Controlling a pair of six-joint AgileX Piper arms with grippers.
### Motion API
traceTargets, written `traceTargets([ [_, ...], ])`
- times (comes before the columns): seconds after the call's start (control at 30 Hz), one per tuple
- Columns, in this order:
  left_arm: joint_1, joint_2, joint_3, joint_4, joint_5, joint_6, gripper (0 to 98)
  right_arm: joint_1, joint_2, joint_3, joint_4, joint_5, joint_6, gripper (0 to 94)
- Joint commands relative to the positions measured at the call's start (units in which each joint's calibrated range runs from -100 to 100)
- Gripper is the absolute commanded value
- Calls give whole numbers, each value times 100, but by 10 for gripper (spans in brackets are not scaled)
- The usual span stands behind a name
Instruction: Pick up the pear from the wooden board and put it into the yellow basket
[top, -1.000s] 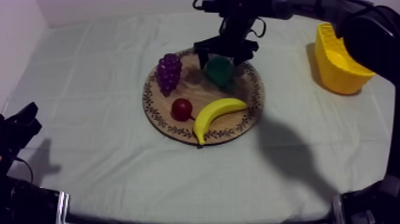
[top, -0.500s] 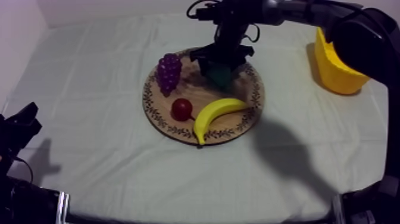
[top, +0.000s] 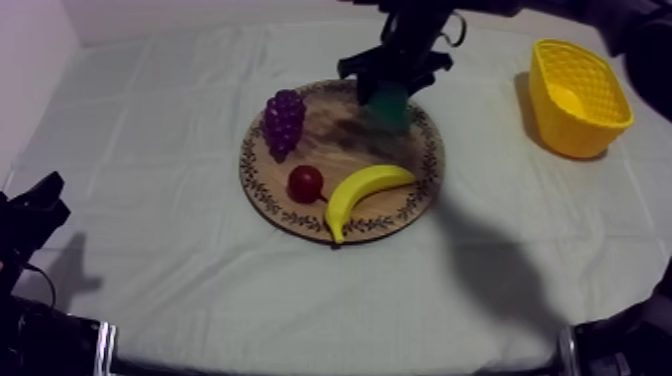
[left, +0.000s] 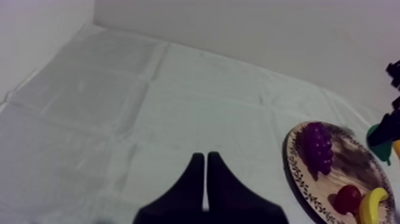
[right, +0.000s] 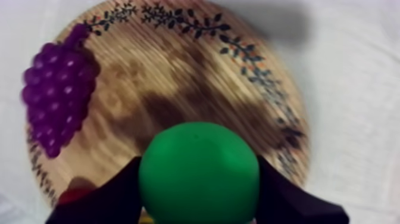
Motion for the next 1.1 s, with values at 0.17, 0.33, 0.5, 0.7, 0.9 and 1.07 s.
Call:
traceTargets([
  [0.17, 3, 0, 5, 2, -1, 0, 1, 345, -2313, 402, -67, 418, 119, 348],
  [0.33, 3, 0, 5, 2, -1, 0, 1, 815, -3159, 484, 1, 514, 122, 341],
  [0.5, 3, 0, 5, 2, -1, 0, 1, 1484, -3525, 633, 98, 421, 125, 330],
  [0.7, 3, 0, 5, 2, -1, 0, 1, 2374, -3481, 1031, 177, 80, 180, 319],
  [0.9, 3, 0, 5, 2, -1, 0, 1, 2839, -3091, 1678, 315, -429, 188, 318],
  [1.07, 3, 0, 5, 2, -1, 0, 1, 3004, -2611, 1966, 384, -701, 152, 321],
])
